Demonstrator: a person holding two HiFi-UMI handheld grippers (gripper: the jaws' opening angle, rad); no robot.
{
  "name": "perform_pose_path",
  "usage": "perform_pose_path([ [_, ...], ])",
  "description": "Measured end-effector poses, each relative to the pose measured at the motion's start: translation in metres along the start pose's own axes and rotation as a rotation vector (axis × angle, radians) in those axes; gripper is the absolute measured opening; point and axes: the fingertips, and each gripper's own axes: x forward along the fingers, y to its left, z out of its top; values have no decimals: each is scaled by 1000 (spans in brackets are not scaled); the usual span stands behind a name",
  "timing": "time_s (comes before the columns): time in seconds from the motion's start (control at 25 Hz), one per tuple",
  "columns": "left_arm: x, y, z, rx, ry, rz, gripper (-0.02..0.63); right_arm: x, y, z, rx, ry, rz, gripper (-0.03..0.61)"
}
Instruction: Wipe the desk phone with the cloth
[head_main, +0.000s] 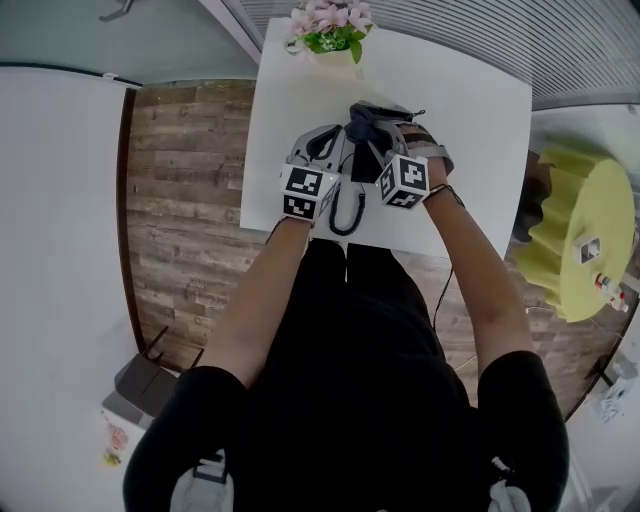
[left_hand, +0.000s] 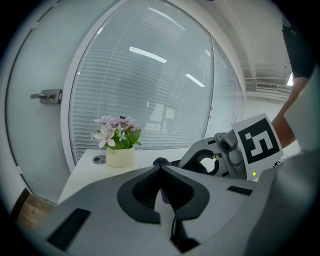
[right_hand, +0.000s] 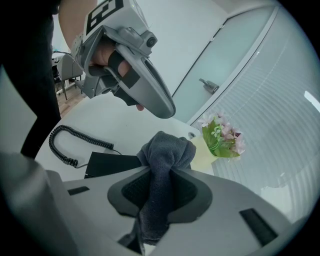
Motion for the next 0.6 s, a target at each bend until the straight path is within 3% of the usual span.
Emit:
perform_pose_path([
  [0.6, -20, -15, -37, 4, 46, -32, 11, -6, 70, -4, 38, 17, 59, 103],
])
